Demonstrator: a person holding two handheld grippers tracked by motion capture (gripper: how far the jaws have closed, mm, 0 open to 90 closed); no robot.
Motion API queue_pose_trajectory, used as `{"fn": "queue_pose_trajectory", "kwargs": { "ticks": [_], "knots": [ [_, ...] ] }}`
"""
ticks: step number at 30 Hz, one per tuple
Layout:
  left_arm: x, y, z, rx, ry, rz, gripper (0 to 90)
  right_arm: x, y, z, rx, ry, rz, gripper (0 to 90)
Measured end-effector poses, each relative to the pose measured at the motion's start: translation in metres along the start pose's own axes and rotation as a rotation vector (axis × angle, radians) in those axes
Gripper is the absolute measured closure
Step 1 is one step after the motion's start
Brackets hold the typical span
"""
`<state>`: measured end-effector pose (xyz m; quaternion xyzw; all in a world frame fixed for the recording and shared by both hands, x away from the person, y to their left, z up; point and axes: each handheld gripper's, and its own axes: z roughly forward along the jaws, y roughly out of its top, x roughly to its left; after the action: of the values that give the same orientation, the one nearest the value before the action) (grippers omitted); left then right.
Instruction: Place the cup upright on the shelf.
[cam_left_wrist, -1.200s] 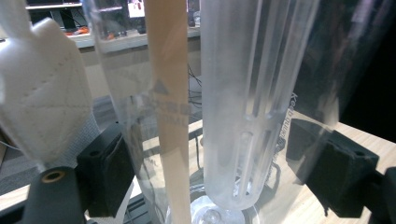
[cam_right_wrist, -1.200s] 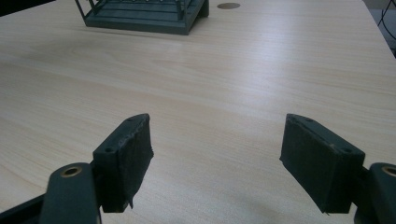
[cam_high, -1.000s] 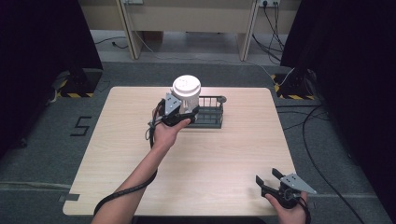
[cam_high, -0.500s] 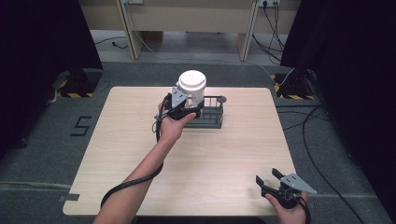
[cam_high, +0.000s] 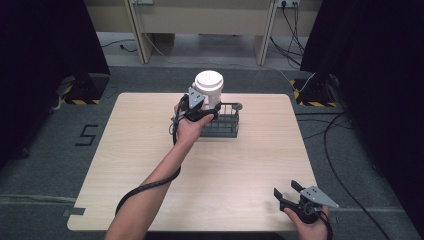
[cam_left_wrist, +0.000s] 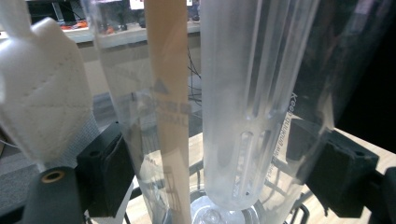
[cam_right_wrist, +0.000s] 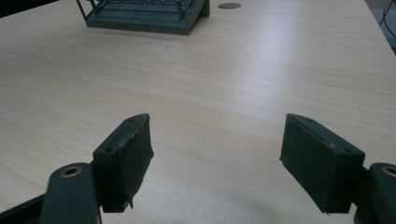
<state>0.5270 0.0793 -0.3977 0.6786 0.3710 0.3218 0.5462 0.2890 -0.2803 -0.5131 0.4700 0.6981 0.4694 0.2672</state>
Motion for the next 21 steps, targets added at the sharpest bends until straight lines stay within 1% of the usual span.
{"fn": "queue_pose_trajectory", "kwargs": {
  "ticks": [9, 14, 16, 18, 19, 21],
  "knots": [
    [0.001, -0.003, 0.016, 0.022, 0.015, -0.008, 17.8, 0.000, 0.000, 0.000, -0.002, 0.005, 0.003, 25.2],
    [0.004, -0.006, 0.024, 0.039, 0.030, -0.014, 17.8, 0.000, 0.000, 0.000, -0.001, 0.009, 0.002, 25.2],
    [0.006, -0.010, 0.029, 0.056, 0.046, -0.016, 17.7, -0.001, 0.000, 0.001, 0.001, 0.010, 0.006, 25.3],
    [0.006, -0.012, 0.031, 0.062, 0.048, -0.016, 17.7, -0.001, 0.000, 0.000, 0.005, 0.013, 0.010, 25.3],
    [0.007, -0.016, 0.035, 0.075, 0.051, -0.025, 17.7, -0.001, 0.000, 0.000, 0.005, 0.014, 0.011, 25.3],
    [0.007, -0.018, 0.036, 0.082, 0.053, -0.023, 17.7, -0.001, 0.000, 0.001, 0.003, 0.013, 0.008, 25.3]
  ]
}}
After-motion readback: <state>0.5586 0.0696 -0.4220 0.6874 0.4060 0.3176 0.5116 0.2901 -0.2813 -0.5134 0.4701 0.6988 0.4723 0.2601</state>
